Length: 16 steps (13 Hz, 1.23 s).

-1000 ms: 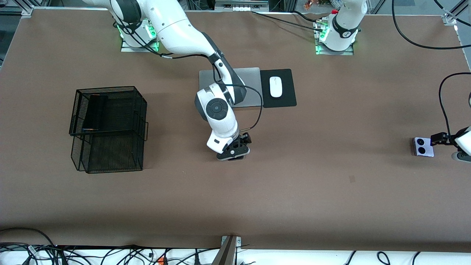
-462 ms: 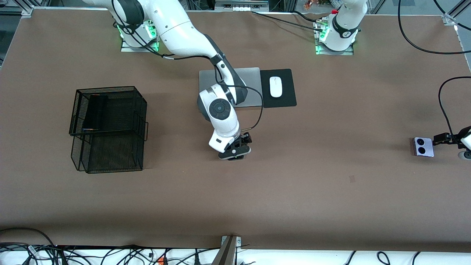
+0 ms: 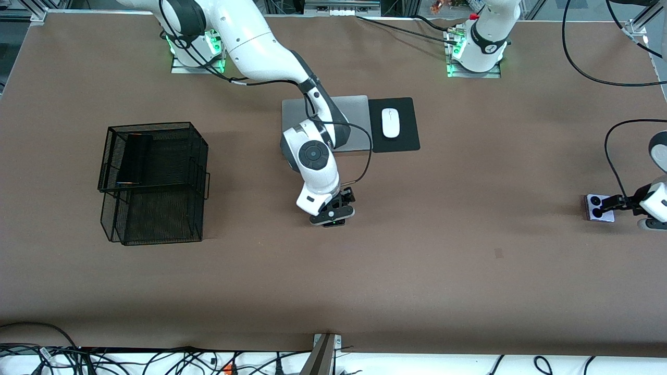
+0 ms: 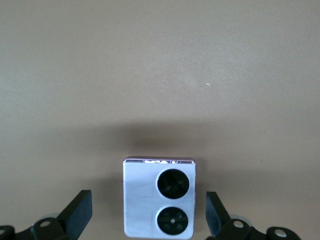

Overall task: Place phones with both arms
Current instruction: 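Grasp the flip phone with the right gripper while the left gripper reaches the white phone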

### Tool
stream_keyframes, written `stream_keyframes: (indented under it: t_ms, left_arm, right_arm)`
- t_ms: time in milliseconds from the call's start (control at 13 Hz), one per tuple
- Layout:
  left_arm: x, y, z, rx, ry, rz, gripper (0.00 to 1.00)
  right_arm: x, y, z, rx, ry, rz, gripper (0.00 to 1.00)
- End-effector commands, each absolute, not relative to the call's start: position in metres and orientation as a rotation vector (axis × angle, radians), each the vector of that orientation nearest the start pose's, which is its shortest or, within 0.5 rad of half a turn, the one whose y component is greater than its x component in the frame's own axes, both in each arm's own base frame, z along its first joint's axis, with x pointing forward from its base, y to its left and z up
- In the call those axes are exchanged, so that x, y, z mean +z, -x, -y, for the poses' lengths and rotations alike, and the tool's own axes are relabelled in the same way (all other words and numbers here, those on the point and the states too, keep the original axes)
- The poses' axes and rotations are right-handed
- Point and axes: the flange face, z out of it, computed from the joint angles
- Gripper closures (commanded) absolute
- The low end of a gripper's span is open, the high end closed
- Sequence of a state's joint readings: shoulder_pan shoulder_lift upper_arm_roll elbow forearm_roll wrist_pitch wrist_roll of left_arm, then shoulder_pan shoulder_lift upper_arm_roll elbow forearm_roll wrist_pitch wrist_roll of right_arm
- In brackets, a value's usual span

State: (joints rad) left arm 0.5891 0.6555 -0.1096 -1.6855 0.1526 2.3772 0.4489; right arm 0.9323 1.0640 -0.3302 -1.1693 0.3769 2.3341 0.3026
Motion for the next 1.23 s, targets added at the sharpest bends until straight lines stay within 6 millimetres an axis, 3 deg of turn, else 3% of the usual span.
stream_keyframes:
  t_ms: [0, 231, 308, 385, 462, 538, 692, 846, 1000, 1154]
  left_arm:
    - [0.214, -0.59, -0.328, -0.076, 3.097, -0.03, 0.0]
    - [0.203, -0.586, -0.337, -0.094, 3.095, -0.011, 0.0]
    - [0.197, -0.584, -0.337, -0.1, 3.095, -0.006, 0.0]
    - [0.194, -0.584, -0.336, -0.113, 3.092, -0.006, 0.0]
    - [0.19, -0.584, -0.335, -0.109, 3.096, -0.006, 0.0]
    - [0.19, -0.584, -0.335, -0.114, 3.094, -0.006, 0.0]
    - [0.187, -0.584, -0.332, -0.114, 3.097, 0.008, 0.0]
    - [0.187, -0.585, -0.331, -0.114, 3.097, 0.015, 0.0]
    - [0.187, -0.586, -0.329, -0.113, 3.099, 0.009, 0.0]
    - [0.184, -0.587, -0.328, -0.126, 3.096, 0.017, 0.0]
  right_arm:
    - [0.17, -0.582, -0.51, -0.21, 3.043, 0.362, 0.01]
    - [0.169, -0.579, -0.513, -0.217, 3.051, 0.39, 0.02]
    - [0.167, -0.578, -0.511, -0.214, 3.058, 0.402, 0.15]
    - [0.165, -0.579, -0.509, -0.219, 3.067, 0.429, 0.38]
    - [0.167, -0.581, -0.508, -0.222, 3.068, 0.431, 0.73]
    - [0.166, -0.581, -0.507, -0.222, 3.07, 0.436, 0.88]
    - [0.176, -0.584, -0.505, -0.231, 3.072, 0.433, 0.92]
    - [0.208, -0.594, -0.492, -0.198, 3.118, 0.422, 0.91]
    - [0.267, -0.614, -0.453, -0.107, 3.192, 0.37, 0.91]
    - [0.321, -0.631, -0.396, 0.0, 3.23, 0.347, 0.91]
